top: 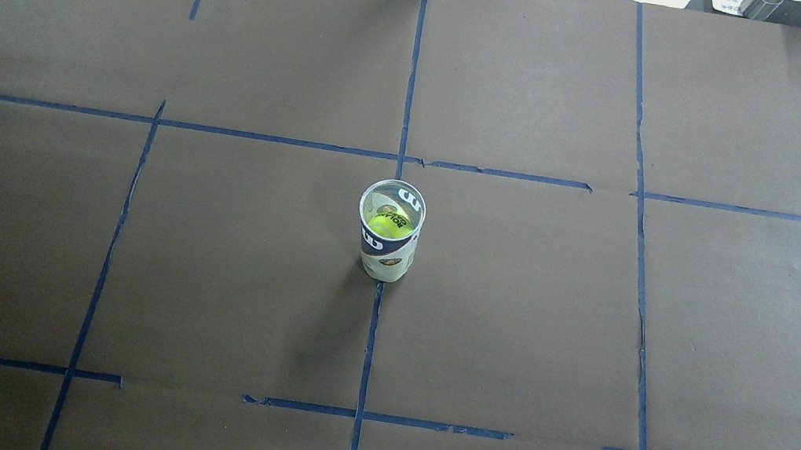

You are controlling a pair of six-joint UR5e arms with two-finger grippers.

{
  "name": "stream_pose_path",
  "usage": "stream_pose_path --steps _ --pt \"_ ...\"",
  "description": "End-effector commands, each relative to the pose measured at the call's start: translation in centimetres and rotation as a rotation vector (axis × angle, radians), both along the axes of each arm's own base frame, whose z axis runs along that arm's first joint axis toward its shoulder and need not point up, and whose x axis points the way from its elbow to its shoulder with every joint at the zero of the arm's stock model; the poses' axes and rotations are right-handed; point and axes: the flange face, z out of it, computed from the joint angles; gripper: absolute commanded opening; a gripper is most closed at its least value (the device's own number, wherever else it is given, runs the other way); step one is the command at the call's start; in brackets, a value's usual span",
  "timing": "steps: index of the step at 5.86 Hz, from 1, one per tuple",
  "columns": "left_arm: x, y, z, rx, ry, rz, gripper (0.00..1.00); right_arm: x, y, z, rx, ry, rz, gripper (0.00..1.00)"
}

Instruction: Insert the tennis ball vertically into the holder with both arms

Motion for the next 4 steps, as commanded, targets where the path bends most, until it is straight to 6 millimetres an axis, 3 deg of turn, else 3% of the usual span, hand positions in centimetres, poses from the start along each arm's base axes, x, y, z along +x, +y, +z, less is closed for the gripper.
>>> stream_pose_path --steps 1,4 --pt "3.4 1.1 1.6 -0.024 -0.037 0.073 1.0 -0.1 0.0 0.3 -0.004 0.0 -0.003 0.99" --pt "5.0 1.5 1.2 -0.045 0.148 0.05 1.0 -0.1 0.4 0.8 -0.016 0.0 -0.003 0.99"
